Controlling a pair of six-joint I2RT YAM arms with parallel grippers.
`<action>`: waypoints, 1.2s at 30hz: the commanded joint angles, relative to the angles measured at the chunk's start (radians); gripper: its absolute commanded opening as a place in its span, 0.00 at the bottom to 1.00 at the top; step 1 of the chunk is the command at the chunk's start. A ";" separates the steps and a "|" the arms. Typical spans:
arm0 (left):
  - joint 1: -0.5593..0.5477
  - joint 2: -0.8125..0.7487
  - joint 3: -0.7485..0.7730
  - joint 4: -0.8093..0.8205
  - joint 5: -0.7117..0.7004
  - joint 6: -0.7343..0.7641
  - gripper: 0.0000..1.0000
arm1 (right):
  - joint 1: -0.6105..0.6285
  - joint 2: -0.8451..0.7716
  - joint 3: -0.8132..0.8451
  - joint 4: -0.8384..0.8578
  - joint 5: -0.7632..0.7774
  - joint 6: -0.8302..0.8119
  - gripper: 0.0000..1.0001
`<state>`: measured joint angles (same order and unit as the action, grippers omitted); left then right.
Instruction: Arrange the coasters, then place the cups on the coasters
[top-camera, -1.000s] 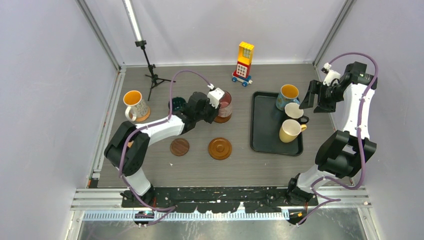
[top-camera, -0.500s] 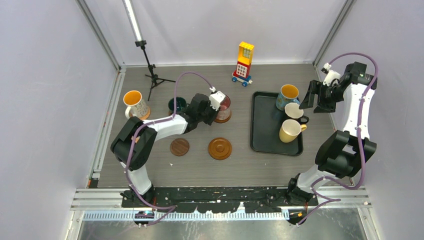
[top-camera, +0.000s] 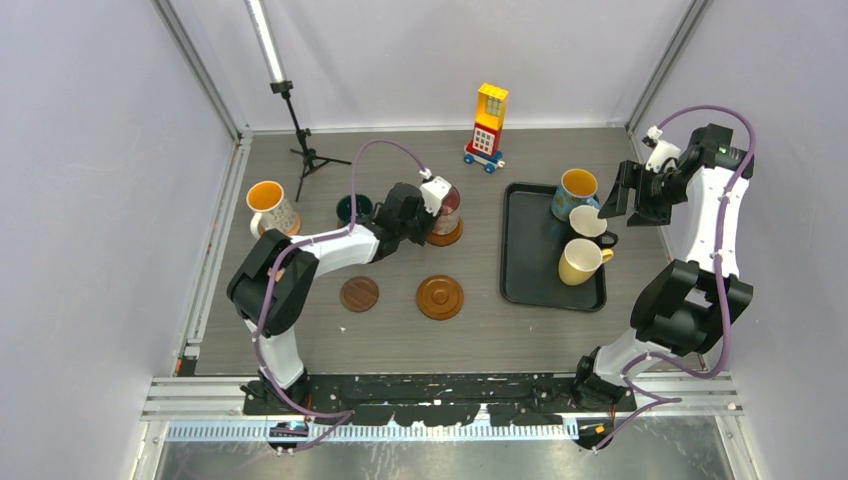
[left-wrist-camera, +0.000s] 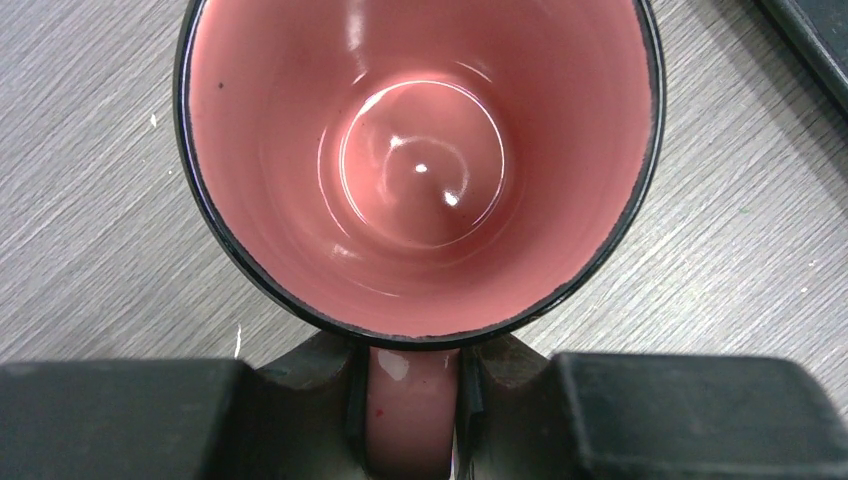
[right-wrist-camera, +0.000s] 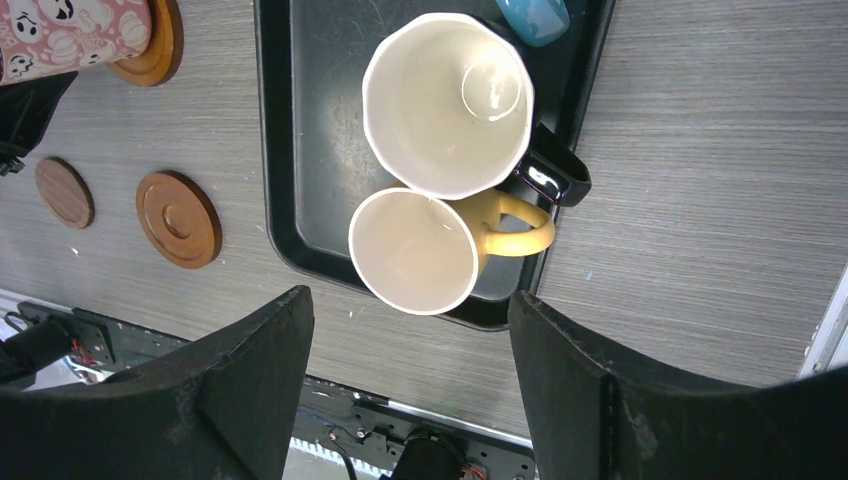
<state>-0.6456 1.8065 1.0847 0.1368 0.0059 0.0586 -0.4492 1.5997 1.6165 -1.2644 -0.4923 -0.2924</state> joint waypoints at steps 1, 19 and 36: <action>0.004 -0.034 0.048 0.064 -0.011 -0.028 0.07 | -0.005 0.001 0.014 0.011 -0.012 0.002 0.76; -0.038 -0.084 0.000 0.022 -0.025 -0.037 0.04 | -0.004 0.009 0.010 0.022 -0.027 0.017 0.76; -0.066 -0.101 0.016 -0.066 -0.016 -0.098 0.55 | -0.003 0.013 0.014 0.023 -0.030 0.016 0.76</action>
<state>-0.6987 1.7645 1.0809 0.0761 -0.0250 -0.0105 -0.4492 1.6131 1.6165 -1.2594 -0.5003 -0.2844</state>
